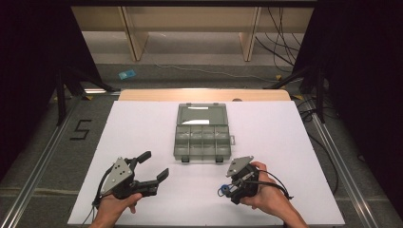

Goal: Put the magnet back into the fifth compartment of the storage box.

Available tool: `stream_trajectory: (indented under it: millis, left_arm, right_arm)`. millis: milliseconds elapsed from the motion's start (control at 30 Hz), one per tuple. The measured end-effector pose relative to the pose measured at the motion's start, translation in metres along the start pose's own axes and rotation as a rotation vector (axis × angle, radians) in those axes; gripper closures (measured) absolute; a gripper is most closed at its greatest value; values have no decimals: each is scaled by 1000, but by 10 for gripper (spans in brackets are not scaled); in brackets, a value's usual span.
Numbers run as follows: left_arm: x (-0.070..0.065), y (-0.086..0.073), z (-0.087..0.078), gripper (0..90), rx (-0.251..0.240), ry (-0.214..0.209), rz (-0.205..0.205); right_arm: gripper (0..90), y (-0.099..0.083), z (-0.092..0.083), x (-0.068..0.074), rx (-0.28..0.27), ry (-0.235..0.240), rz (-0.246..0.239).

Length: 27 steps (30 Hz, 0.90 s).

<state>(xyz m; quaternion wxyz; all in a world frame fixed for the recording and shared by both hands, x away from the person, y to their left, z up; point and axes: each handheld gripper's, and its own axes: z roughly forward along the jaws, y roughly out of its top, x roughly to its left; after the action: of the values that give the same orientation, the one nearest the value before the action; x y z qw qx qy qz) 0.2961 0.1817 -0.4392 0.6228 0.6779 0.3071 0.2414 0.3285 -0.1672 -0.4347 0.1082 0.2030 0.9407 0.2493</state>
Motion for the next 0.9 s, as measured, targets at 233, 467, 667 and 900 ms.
stream_trajectory:
  millis: [233, 467, 667, 900]
  left_arm:
    - [0, 0, 0, 154, 0, -1, -2]
    - [0, 0, 0, 154, -2, 0, -7]
    - [0, 0, 0, 154, -5, 1, -9]
    - [0, 0, 0, 154, -3, 0, -3]
  right_arm:
    - [297, 3, 10, -2, 59, 36, -28]
    - [349, 9, 19, -4, 117, 62, -50]
    - [403, 13, 25, -5, 159, 93, -88]
    - [468, 16, 32, -6, 203, 112, -109]
